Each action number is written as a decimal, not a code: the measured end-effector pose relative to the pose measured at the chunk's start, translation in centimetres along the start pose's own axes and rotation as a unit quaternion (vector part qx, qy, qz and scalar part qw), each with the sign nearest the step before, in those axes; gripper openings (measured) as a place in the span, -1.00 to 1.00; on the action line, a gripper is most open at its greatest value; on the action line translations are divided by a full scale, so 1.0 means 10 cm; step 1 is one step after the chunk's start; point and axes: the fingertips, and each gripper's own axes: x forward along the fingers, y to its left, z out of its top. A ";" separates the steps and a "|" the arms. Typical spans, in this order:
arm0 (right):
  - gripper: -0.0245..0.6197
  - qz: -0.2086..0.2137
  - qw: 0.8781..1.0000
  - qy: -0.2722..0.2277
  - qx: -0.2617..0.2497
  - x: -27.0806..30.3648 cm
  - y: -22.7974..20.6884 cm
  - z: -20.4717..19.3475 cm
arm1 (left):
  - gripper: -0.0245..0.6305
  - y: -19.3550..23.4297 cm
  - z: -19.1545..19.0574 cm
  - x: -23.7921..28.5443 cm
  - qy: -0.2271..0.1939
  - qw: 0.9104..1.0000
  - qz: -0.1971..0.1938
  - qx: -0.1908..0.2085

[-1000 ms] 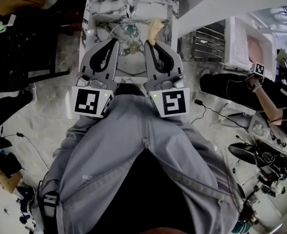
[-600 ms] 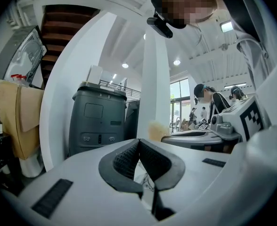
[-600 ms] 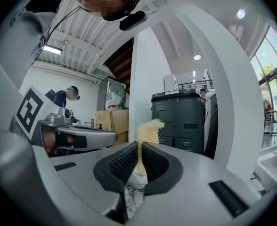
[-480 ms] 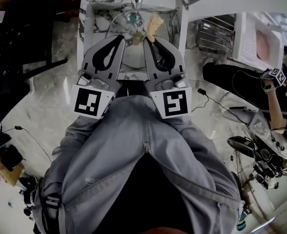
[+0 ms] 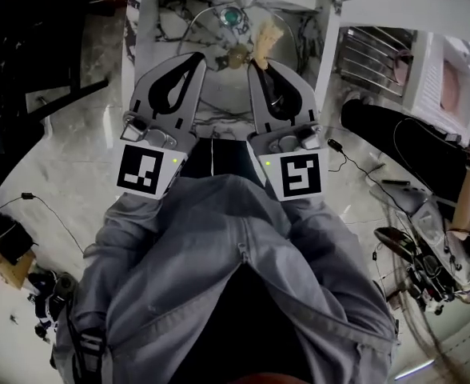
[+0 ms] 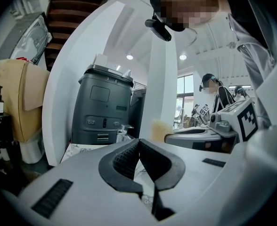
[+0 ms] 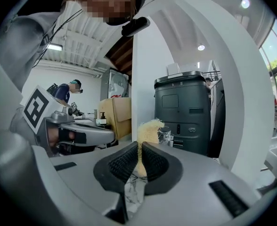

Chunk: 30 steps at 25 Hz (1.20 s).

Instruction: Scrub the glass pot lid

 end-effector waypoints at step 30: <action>-0.79 0.069 0.995 0.059 0.028 0.95 0.13 -1.38 | -0.84 0.92 -1.80 0.54 0.182 0.975 0.054 -0.118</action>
